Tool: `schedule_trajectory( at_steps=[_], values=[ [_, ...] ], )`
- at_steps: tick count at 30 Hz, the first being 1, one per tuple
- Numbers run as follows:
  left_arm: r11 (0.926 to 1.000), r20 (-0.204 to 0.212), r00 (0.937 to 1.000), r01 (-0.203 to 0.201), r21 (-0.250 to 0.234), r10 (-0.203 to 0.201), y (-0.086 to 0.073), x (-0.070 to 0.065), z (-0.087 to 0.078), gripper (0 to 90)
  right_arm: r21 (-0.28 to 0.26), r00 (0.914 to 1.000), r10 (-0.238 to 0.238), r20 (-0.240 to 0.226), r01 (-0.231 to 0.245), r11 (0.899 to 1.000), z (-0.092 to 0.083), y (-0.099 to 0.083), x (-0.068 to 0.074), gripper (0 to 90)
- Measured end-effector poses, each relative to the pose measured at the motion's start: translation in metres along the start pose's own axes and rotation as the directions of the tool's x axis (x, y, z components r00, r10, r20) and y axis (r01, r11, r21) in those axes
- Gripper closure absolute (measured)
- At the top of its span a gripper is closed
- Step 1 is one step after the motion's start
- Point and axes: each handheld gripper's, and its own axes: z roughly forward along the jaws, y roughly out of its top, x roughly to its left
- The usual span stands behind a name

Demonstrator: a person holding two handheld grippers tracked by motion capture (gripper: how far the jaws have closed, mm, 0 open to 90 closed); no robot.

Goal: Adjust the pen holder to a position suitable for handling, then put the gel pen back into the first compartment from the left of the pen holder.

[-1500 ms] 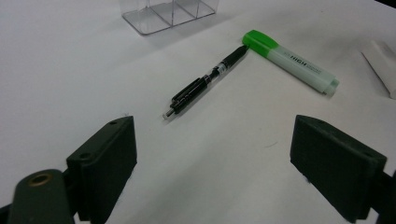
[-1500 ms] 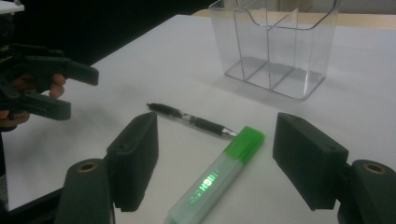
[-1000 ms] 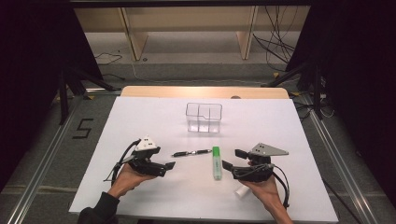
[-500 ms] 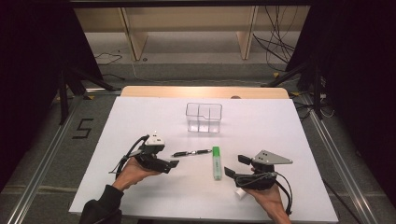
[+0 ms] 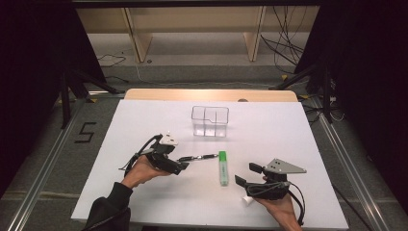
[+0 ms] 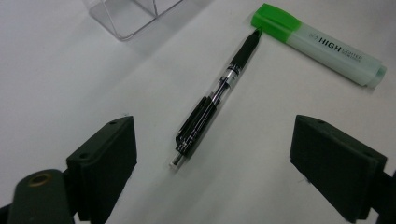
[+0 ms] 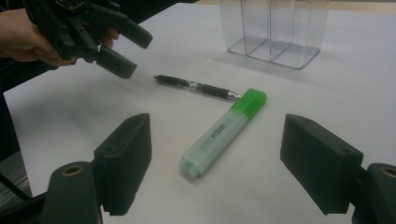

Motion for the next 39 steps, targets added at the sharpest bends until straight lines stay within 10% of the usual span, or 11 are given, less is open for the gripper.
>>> schedule_trajectory(
  at_steps=[13,39],
  values=[
    [0.9957,0.035,0.9981,-0.053,0.076,0.050,0.013,0.004,0.017,14.9,0.007,1.0000,0.006,-0.002,-0.006,1.000,-0.005,-0.004,0.003,25.5],
    [0.9515,0.096,0.9792,-0.197,0.237,0.179,0.029,0.013,0.045,46.8,0.027,0.9998,-0.003,-0.022,0.004,1.000,-0.004,-0.006,0.004,25.7]
  ],
)
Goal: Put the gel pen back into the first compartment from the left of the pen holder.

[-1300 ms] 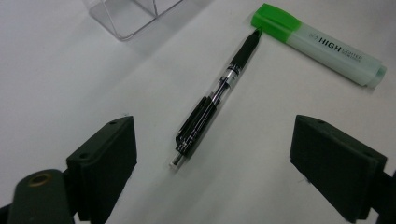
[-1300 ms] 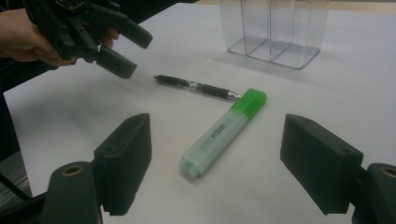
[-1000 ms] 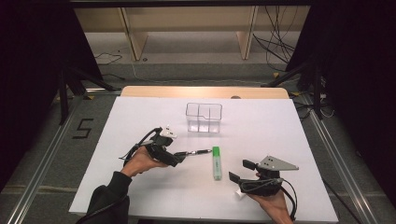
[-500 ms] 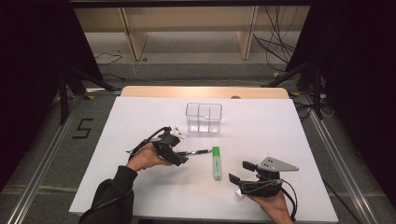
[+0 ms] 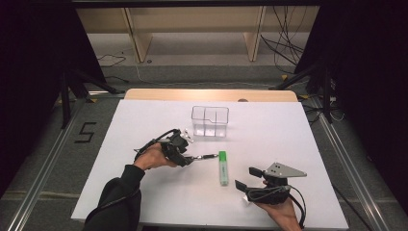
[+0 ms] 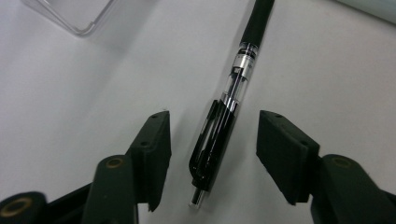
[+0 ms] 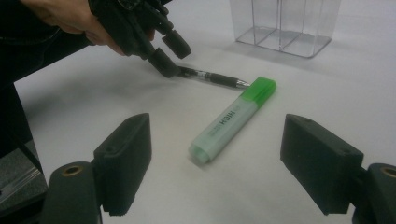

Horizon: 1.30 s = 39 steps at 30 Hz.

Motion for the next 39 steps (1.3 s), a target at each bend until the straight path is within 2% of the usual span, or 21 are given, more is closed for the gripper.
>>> schedule_trajectory(
  at_steps=[4,8,10,14,15,20,25,28,30,39],
  values=[
    [0.9997,0.000,0.9998,-0.019,0.016,0.019,0.003,-0.001,0.003,51.8,0.000,1.0000,0.000,-0.001,0.000,1.000,0.000,0.000,0.000,25.9],
    [0.9978,0.007,0.9992,-0.041,0.052,0.040,0.007,0.000,0.006,55.2,0.001,1.0000,0.000,-0.002,0.000,1.000,-0.001,0.000,0.000,26.0],
    [0.9980,0.010,0.9993,-0.035,0.053,0.035,0.008,0.001,0.008,57.0,0.001,1.0000,-0.001,-0.004,0.001,1.000,0.000,0.000,0.000,26.0],
    [0.9958,0.028,0.9982,-0.055,0.073,0.053,0.009,0.001,0.009,61.7,0.007,1.0000,-0.002,-0.007,0.002,1.000,0.001,0.000,0.001,26.1],
    [0.9964,0.026,0.9987,-0.046,0.071,0.044,0.010,0.000,0.009,62.4,0.007,1.0000,-0.001,-0.007,0.001,1.000,0.001,0.000,0.001,26.1],
    [0.9917,0.033,0.9976,-0.064,0.112,0.061,0.015,-0.001,0.010,68.1,0.008,0.9999,-0.001,-0.010,0.001,1.000,0.001,0.000,0.001,26.4],
    [0.9899,0.047,0.9971,-0.065,0.126,0.059,0.017,-0.001,0.011,71.4,0.004,0.9999,-0.005,-0.011,0.005,1.000,0.001,0.000,0.001,26.7],
    [0.9886,0.048,0.9964,-0.075,0.130,0.070,0.018,-0.002,0.010,74.9,0.005,0.9999,-0.003,-0.012,0.004,1.000,0.001,0.000,0.001,26.9],
    [0.9907,0.042,0.9970,-0.069,0.117,0.065,0.016,-0.002,0.010,75.6,0.008,0.9999,-0.003,-0.015,0.003,1.000,0.001,0.000,0.002,27.0],
    [0.9973,0.058,0.9981,-0.022,0.070,0.018,0.009,-0.002,0.006,76.1,0.004,0.9999,-0.003,-0.015,0.003,1.000,0.001,0.000,0.002,27.3]
  ],
)
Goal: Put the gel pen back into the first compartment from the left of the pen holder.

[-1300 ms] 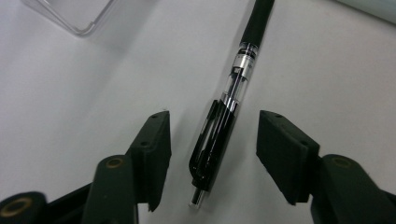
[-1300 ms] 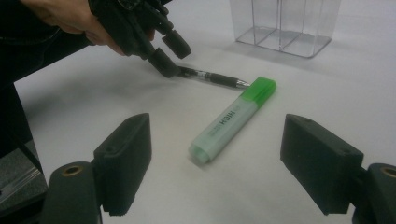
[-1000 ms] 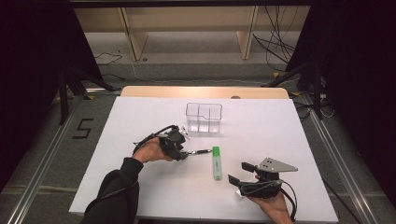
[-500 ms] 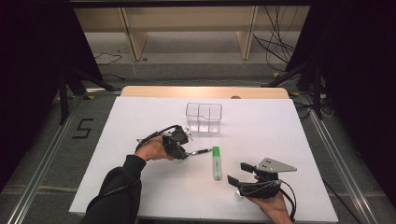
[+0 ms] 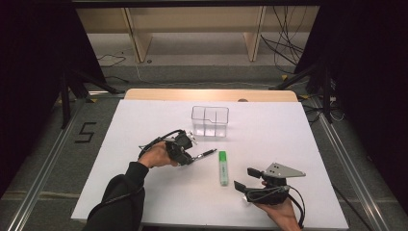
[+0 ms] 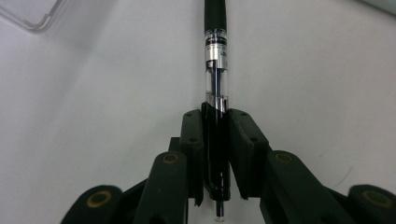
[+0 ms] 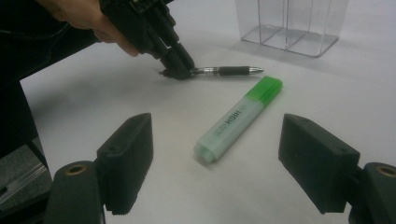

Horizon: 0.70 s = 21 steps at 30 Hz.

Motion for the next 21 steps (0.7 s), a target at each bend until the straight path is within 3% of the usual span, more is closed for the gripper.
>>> schedule_trajectory(
  at_steps=[4,6,10,12,18,21],
  values=[
    [0.9974,0.000,0.9993,0.036,-0.062,-0.036,-0.006,0.000,-0.008,76.2,-0.004,1.0000,0.004,0.001,-0.004,1.000,-0.001,0.000,0.000,27.3],
    [0.9932,-0.022,0.9986,0.046,-0.107,-0.048,-0.009,-0.005,-0.013,76.2,-0.006,1.0000,0.007,-0.001,-0.007,1.000,-0.001,0.001,0.001,27.3],
    [0.9763,-0.027,0.9966,0.070,-0.205,-0.077,-0.019,-0.017,-0.025,76.1,-0.008,0.9998,0.015,-0.009,-0.015,1.000,0.000,0.002,0.002,27.4],
    [0.9739,-0.040,0.9967,0.060,-0.219,-0.070,-0.021,-0.021,-0.029,76.1,-0.011,0.9996,0.024,-0.015,-0.024,1.000,0.001,0.002,0.002,27.4],
    [0.9467,-0.035,0.9943,0.085,-0.311,-0.101,-0.026,-0.035,-0.037,76.2,-0.024,0.9986,0.044,-0.030,-0.045,0.999,0.000,0.005,0.006,27.2],
    [0.9270,-0.023,0.9919,0.109,-0.359,-0.125,-0.029,-0.040,-0.038,76.1,-0.036,0.9969,0.064,-0.045,-0.065,0.997,0.000,0.008,0.007,27.2]
  ],
)
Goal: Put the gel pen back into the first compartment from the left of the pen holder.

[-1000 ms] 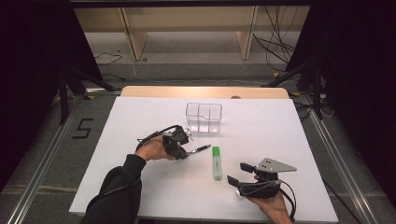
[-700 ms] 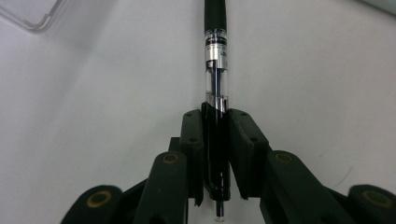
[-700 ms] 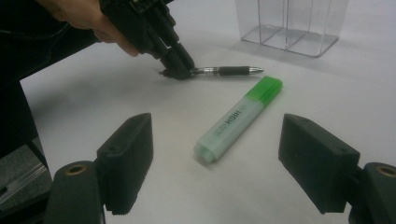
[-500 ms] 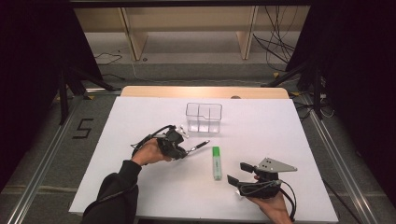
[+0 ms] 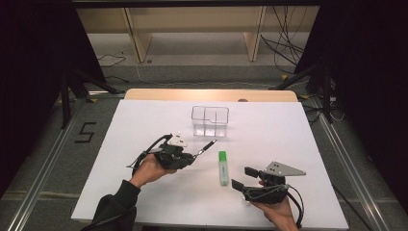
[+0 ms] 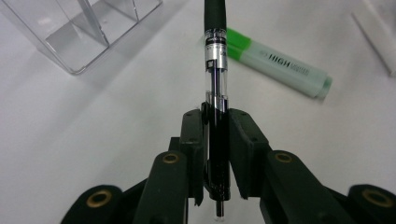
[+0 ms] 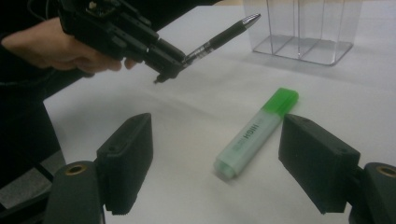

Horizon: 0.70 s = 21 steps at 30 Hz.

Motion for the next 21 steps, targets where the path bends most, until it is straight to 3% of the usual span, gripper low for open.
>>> schedule_trajectory(
  at_steps=[4,8,13,21],
  values=[
    [0.9970,-0.005,0.9995,0.031,-0.071,-0.031,-0.005,-0.006,-0.002,76.1,-0.004,0.9996,0.027,-0.006,-0.027,1.000,0.002,0.003,0.002,27.1],
    [0.9895,-0.013,0.9977,0.065,-0.129,-0.067,-0.012,-0.011,-0.003,76.1,-0.017,0.9983,0.054,-0.020,-0.055,0.998,0.007,0.007,0.001,27.2],
    [0.9785,-0.026,0.9940,0.100,-0.180,-0.106,-0.021,-0.017,-0.002,76.1,-0.020,0.9959,0.086,-0.030,-0.086,0.996,0.015,0.012,0.002,27.2],
    [0.9651,-0.032,0.9909,0.120,-0.233,-0.131,-0.029,-0.025,-0.004,76.1,-0.030,0.9880,0.143,-0.058,-0.145,0.989,0.031,0.022,0.000,28.4]
  ],
)
